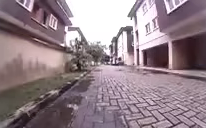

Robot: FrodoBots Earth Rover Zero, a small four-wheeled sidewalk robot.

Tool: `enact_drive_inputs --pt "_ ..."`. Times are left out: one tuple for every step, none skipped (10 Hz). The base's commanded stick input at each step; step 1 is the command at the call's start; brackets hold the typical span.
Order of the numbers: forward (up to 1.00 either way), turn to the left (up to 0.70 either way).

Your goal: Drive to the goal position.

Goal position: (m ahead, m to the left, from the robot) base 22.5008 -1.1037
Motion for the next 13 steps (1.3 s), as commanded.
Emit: enact_drive_inputs --pt "0.5 0.0" --pt "0.5 0.0" --pt "0.5 0.0" --pt "0.5 0.0" --pt "0.5 0.0" --pt "0.5 0.0" --pt "0.5 0.0" --pt "0.5 0.0" --pt "0.5 0.0" --pt "0.5 0.0" --pt "0.5 0.0" --pt "0.5 0.0" --pt "0.5 0.0"
